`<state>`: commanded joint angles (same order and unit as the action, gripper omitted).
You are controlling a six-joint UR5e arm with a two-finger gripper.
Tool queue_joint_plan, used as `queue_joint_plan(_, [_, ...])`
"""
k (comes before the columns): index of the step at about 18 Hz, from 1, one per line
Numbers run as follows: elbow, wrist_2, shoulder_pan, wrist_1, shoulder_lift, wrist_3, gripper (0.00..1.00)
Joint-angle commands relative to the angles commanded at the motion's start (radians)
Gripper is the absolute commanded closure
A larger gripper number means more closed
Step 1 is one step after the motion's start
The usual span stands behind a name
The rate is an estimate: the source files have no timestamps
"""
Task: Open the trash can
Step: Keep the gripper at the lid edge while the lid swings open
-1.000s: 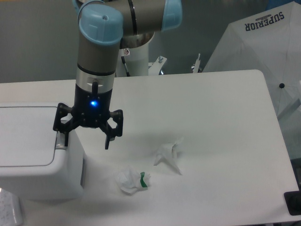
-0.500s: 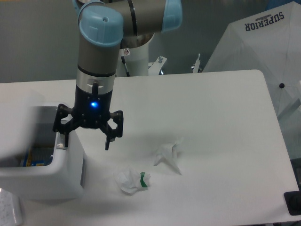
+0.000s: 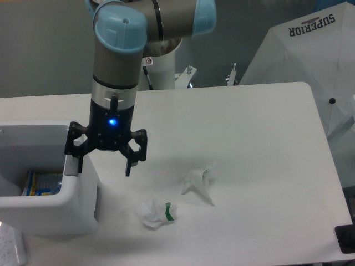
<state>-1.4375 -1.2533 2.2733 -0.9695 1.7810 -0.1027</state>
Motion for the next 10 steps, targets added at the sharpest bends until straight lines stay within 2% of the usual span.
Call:
queue_joint_plan(3, [0.020, -0.030, 0.057, 0.002, -0.012, -0.029, 0.00])
queue_joint_plan(7, [0.012, -0.210, 0.104, -0.014, -0.012, -0.270, 0.00])
queue_joint_plan(10, [0.009, -0.225, 0.159, -0.018, -0.011, -0.347, 0.00])
